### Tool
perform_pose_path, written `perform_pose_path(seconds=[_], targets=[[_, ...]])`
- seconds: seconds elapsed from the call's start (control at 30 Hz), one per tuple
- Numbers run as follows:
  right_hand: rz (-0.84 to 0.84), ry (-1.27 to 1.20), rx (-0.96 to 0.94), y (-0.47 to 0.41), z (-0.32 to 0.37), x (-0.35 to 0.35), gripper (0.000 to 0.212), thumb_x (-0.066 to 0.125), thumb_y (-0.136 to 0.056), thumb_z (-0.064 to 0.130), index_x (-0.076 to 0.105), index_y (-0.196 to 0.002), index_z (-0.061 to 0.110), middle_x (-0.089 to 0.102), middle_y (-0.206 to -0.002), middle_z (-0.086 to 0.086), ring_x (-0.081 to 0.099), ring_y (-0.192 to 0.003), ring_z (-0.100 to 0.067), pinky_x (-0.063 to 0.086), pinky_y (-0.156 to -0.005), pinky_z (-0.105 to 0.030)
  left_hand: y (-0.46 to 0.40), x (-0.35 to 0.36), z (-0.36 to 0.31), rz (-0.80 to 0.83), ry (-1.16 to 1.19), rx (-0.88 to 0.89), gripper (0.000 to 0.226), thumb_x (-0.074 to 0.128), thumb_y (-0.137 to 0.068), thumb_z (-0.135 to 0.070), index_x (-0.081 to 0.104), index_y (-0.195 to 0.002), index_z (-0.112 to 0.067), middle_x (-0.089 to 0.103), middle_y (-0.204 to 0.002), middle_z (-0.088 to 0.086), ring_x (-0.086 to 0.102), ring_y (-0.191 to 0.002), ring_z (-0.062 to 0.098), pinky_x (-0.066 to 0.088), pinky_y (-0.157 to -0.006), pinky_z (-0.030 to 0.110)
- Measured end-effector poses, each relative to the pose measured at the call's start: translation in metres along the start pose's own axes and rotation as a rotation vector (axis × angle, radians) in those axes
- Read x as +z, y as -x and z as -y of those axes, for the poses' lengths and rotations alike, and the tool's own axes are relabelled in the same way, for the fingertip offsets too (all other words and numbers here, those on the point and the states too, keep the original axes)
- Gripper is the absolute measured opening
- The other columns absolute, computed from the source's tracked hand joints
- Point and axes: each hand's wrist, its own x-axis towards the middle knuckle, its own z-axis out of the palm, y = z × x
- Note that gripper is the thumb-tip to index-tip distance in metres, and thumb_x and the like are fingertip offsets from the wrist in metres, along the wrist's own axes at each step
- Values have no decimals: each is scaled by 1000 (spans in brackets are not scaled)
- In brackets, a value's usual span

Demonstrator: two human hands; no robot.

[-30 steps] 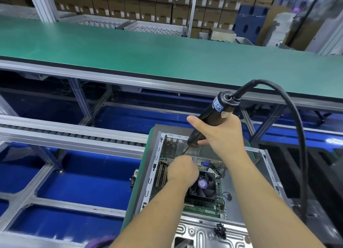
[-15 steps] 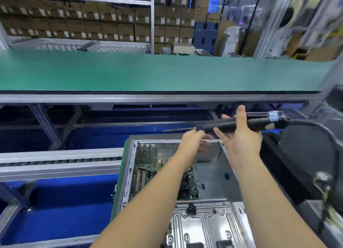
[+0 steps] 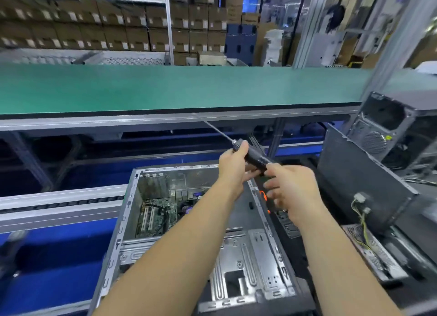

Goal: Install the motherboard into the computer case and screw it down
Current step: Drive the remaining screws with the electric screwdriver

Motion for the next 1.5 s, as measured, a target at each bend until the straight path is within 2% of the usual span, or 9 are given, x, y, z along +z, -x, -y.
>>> perform_pose_path(seconds=[0.1,0.2,0.27,0.43,0.57,0.7,0.9,1.2,1.5], targets=[[-236,542,-477,-12,0,-21,4,68,-88,29,69,-87,26,70,-83,6,61,-71,-10,48,-64,-26,9,15,4,28,-181,20,19,63,-96,-31,61,-99,-12,72,-95,11,74,-81,29,62,-66,41],[92,738,-347,-32,-15,-42,48,75,-84,37,56,-128,36,59,-98,15,60,-89,-11,49,-75,-29,14,26,12,33,-277,9,21,66,-94,-31,63,-92,-11,72,-95,17,74,-82,32,62,-62,40],[210,732,-337,-39,-35,-51,46,80,-83,36,54,-120,40,56,-90,25,55,-80,4,39,-63,-16,17,27,17,19,-310,-20,21,67,-93,-30,63,-92,-10,72,-91,16,74,-76,31,62,-65,45],[191,550,-347,-55,-79,-66,26,86,-80,34,66,-96,36,68,-73,21,63,-66,4,41,-54,-14,13,23,24,32,-556,-45,37,56,-96,-42,64,-87,-7,73,-75,8,73,-68,23,61,-69,36],[129,489,-249,-63,-109,-74,24,83,-82,33,61,-77,27,65,-69,4,56,-60,-9,43,-58,-28,11,8,31,-55,-1050,245,33,45,-95,-35,50,-67,-17,53,-63,-4,48,-60,21,41,-61,30],[175,497,-55,-69,-147,-76,33,81,-84,31,56,-69,15,52,-55,4,47,-52,-14,35,-51,-29,17,-13,58,-53,-1309,249,20,43,-92,-26,62,-95,-19,68,-93,1,63,-84,28,55,-77,41],[178,545,20,-62,-196,-60,29,82,-83,29,61,-84,10,64,-72,0,57,-67,-13,40,-55,-28,23,-32,84,-29,-1590,340,30,43,-96,-27,59,-122,-22,63,-118,0,55,-109,27,45,-96,45],[216,605,46,-54,-222,-42,33,80,-79,22,49,-69,16,56,-69,0,44,-56,-9,26,-44,-19,34,-43,95,-47,-1654,408,38,45,-94,-21,56,-130,-20,60,-123,0,53,-112,25,42,-98,43],[196,616,95,-53,-229,-43,27,79,-79,21,60,-85,3,66,-84,-12,53,-64,-16,35,-50,-27,38,-54,104,-82,-1695,423,36,45,-95,-22,55,-129,-21,55,-128,-3,48,-116,21,36,-101,41]])
